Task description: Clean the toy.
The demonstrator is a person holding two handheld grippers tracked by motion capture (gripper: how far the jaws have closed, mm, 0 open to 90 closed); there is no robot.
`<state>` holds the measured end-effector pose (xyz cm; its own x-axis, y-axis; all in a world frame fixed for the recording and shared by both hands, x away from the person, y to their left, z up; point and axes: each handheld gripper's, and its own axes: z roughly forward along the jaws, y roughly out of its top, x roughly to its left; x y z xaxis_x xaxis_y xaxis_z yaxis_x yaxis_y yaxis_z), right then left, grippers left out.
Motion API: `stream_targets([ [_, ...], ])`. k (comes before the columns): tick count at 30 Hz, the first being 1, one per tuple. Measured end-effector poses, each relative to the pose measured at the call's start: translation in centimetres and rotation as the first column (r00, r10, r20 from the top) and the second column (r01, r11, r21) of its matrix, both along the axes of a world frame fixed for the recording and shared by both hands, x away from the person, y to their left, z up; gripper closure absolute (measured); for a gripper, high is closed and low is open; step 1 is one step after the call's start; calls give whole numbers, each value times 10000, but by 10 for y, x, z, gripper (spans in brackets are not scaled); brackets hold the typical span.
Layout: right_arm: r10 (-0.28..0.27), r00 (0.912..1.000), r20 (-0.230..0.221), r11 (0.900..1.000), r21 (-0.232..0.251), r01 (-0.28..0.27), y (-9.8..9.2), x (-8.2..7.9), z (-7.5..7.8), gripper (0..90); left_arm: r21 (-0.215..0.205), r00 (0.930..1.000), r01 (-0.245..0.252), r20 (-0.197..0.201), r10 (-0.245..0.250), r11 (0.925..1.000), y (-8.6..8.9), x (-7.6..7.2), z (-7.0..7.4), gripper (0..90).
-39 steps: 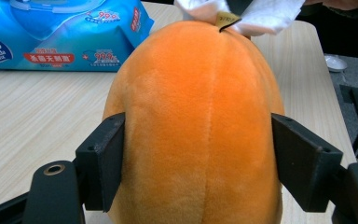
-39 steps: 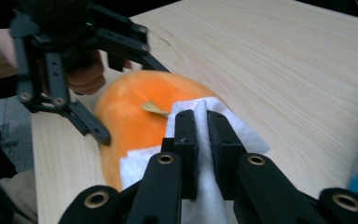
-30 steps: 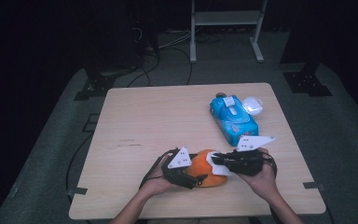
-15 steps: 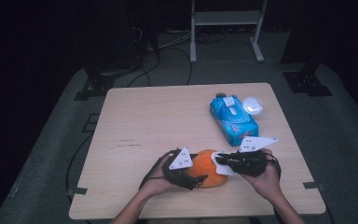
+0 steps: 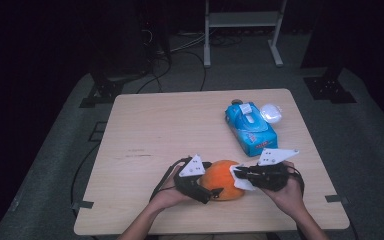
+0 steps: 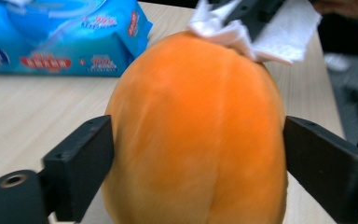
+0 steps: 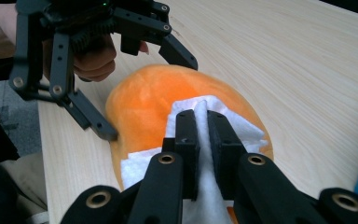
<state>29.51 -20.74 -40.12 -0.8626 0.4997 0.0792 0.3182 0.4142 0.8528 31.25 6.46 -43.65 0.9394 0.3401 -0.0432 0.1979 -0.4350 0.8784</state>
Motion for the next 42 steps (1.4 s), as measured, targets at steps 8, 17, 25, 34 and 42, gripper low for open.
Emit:
stream_targets([
  [8, 311, 9989, 350, 9988, 355, -324, 14, -8, 14, 829, 437, 9978, 256, 603, -282, 9987, -11, -11, 8, 247],
  [17, 35, 9988, 493, 9997, -248, -22, 5, -6, 13, 828, 43, 9993, 366, 29, -366, 9993, -6, -5, 3, 188],
  [25, 559, 9936, 979, 9964, -687, -492, 31, -15, 23, 829, 668, 9948, 456, 884, -515, 9967, -17, -15, 10, 239],
  [34, 70, 9981, 618, 9987, -516, -38, 12, -6, 17, 830, -103, 9976, 113, -688, -120, 9999, -7, 1, 0, 174],
  [42, 864, 9917, 952, 9940, -751, -794, 41, -16, 24, 829, 829, 9914, 448, 1186, -545, 9956, -22, -21, 15, 285],
])
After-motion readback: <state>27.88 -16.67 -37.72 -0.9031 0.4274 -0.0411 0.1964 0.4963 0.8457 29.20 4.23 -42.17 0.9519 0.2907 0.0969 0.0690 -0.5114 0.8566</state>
